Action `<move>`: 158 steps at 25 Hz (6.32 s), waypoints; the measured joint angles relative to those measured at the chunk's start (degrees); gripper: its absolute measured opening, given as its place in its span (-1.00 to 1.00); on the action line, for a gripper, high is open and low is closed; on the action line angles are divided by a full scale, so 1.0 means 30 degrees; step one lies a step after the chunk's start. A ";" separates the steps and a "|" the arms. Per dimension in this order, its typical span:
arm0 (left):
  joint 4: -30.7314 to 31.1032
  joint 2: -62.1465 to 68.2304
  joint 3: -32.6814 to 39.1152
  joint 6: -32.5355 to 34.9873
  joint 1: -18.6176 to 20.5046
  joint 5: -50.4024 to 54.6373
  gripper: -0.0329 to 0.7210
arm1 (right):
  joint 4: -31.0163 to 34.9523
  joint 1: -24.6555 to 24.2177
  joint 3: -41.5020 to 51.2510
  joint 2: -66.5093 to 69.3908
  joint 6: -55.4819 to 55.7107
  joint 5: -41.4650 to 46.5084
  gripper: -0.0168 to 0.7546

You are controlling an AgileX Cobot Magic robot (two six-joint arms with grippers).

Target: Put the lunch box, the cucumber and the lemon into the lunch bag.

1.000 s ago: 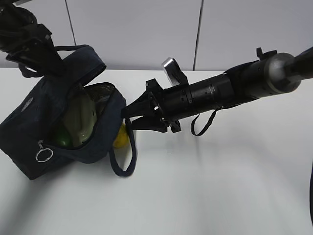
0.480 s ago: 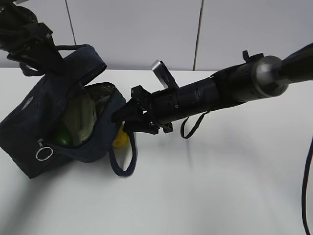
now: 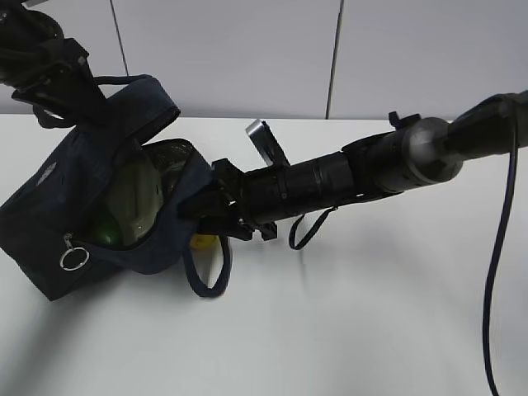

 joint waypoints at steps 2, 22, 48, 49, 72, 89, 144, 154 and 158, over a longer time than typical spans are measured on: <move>0.0000 0.0000 0.0000 0.0000 0.0000 0.0000 -0.20 | 0.0398 0.0028 0.0000 0.0000 -0.0330 0.0174 -0.23; 0.0000 0.0000 0.0000 0.0000 0.0000 -0.0358 -0.23 | -0.0770 0.0209 -0.4099 0.0169 0.0854 0.2699 -0.95; 0.2208 -0.0457 -0.1156 -0.0608 0.0075 -0.0379 -0.23 | -0.4786 0.0700 -0.7922 0.0169 0.4235 0.2838 -0.96; 0.2256 -0.0506 -0.1156 -0.0645 0.0075 -0.0493 -0.23 | -0.4856 0.0700 -0.7922 0.0169 0.4272 0.2805 -0.95; 0.2335 -0.1138 -0.1156 -0.0720 0.0075 -0.0837 -0.23 | -0.6221 -0.1637 -0.8155 -0.2135 0.3934 0.4210 0.03; 0.0954 -0.1178 -0.1156 -0.0720 0.0075 -0.1008 -0.23 | -0.7674 -0.4078 -0.8202 -0.3269 0.4795 0.4754 -0.13; 0.0988 -0.1784 -0.1156 -0.0620 0.0075 -0.1288 -0.23 | -1.4402 0.3238 -0.0246 -0.2818 0.6812 -1.0293 0.12; 0.0988 -0.1784 -0.1156 -0.0601 0.0075 -0.1071 -0.23 | -1.1222 0.3238 -0.1021 -0.1404 0.5653 -1.0719 0.12; 0.0988 -0.1784 -0.1156 -0.0601 0.0075 -0.0996 -0.23 | -1.0471 0.3238 -0.1531 -0.0970 0.5491 -1.0838 0.12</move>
